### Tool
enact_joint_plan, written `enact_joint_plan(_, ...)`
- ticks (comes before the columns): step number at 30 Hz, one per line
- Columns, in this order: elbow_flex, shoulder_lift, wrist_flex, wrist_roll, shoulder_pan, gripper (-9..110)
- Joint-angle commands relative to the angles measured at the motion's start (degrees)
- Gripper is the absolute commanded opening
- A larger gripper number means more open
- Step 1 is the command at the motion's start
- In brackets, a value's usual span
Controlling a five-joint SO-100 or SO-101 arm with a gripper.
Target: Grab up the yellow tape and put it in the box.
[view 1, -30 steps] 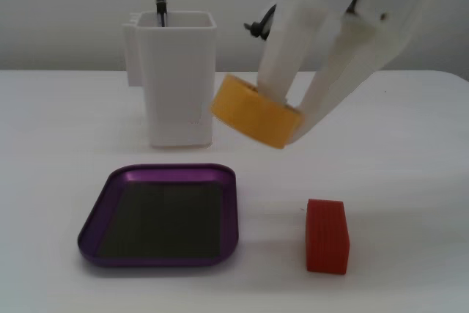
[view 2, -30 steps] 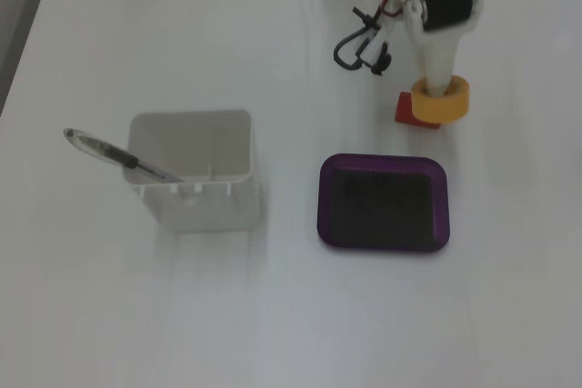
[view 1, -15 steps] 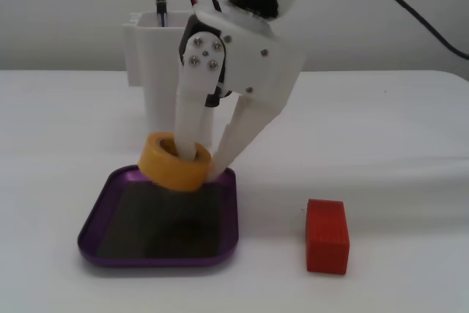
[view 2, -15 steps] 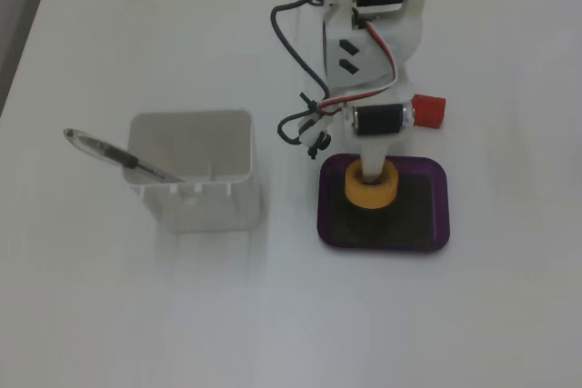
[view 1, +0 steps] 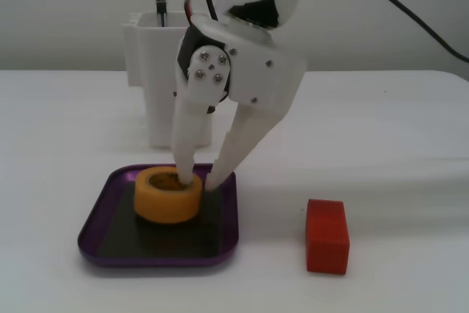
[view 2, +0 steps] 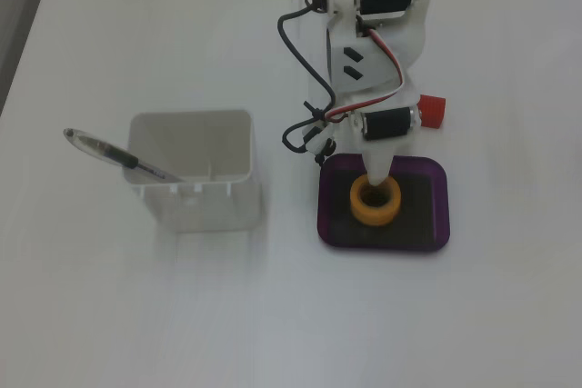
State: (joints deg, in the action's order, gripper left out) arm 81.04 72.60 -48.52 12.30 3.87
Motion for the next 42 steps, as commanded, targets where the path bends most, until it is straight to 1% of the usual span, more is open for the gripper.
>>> enact_joint_plan(1,-2.20,0.53,0.44,0.09,-0.44,7)
enact_joint_plan(6,-2.20,1.41,-0.97,-0.26,-0.35,8)
enact_joint_plan(9,-4.39,2.99,-8.09,-0.26,0.62,8)
enact_joint_plan(12,-11.60,8.44,-16.08,-0.26,0.53,8)
enact_joint_plan(15,-15.12,14.41,-22.85,-0.26,0.62,8)
enact_joint_plan(22,-13.71,28.48,-32.52,-0.26,0.62,8)
enact_joint_plan(26,-8.61,36.47,-38.67,-0.26,0.62,8)
enact_joint_plan(30,0.53,44.82,-41.22,-0.35,0.62,8)
enact_joint_plan(37,19.95,62.84,-40.08,-0.53,0.62,8)
enact_joint_plan(42,32.43,76.90,-34.01,-0.53,0.62,8)
